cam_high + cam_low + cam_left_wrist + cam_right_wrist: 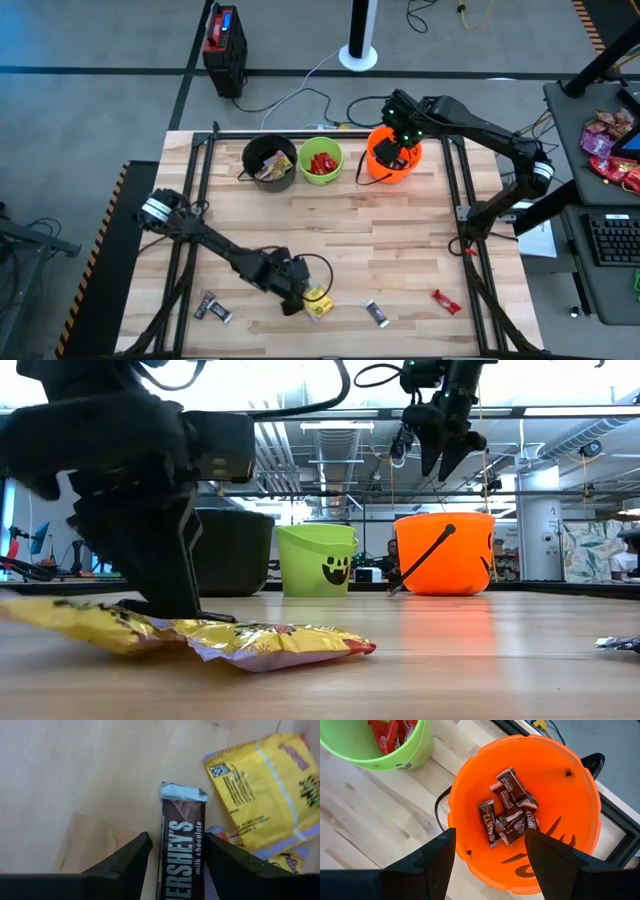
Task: Sort candy by brand, put in halloween buckets
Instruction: Put the brown chocolate bar into the orange bucket
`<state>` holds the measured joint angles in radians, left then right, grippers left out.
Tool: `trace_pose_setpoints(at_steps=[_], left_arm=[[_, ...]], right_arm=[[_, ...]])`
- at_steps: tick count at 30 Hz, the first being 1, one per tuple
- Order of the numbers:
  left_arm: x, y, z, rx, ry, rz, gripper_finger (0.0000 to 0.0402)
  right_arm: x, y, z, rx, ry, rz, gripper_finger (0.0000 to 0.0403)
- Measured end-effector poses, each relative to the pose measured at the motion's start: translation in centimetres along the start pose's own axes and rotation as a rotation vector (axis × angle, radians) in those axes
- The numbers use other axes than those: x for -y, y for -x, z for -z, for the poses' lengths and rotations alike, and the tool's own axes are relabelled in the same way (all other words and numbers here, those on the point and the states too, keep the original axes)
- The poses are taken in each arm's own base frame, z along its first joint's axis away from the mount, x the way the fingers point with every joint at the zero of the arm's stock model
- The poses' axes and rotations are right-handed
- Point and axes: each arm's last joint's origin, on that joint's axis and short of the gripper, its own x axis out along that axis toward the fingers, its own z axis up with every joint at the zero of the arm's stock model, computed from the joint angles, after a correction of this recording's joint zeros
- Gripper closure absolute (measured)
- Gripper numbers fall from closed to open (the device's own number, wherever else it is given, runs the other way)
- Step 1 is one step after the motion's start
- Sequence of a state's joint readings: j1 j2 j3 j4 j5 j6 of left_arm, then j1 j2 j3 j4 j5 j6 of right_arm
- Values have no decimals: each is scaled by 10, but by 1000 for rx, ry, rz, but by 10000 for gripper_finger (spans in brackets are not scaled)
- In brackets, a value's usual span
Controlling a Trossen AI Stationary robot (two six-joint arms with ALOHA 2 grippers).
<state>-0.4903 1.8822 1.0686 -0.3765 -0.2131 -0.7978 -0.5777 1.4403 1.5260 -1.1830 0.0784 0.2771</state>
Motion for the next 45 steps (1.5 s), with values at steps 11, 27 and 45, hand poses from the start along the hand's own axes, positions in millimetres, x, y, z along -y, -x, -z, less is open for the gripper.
trace_pose_setpoints(at_steps=[11,27,45], left_arm=[[-1,-7,3,-8,-117,-39,322],[-3,33,-13,150,-84,-24,322],[-71,157,-72,650,41,-166,323]], right_arm=[[-7,0,2,2,21,-11,172],[-8,0,2,8,34,-16,172],[-108,7,33,90,-117,-947,172]])
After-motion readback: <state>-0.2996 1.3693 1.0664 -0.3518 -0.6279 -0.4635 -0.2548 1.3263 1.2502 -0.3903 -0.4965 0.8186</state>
